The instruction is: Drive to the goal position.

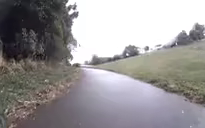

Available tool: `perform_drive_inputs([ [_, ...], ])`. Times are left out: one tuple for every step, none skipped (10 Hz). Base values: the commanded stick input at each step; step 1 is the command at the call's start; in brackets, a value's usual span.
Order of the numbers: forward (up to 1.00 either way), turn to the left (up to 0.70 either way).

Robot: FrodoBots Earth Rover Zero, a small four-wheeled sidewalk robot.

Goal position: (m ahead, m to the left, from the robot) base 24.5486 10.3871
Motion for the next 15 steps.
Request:
perform_drive_inputs([
  [1.00, 0.00],
  [1.00, 0.00],
  [1.00, 0.00],
  [1.00, 0.00],
  [1.00, 0.00],
  [1.00, 0.00],
  [1.00, 0.00],
  [1.00, 0.00],
  [1.00, 0.00],
  [1.00, 0.00],
  [1.00, 0.00],
  [1.00, 0.00],
  [1.00, 0.00],
  [1.00, 0.00],
  [1.00, 0.00],
])
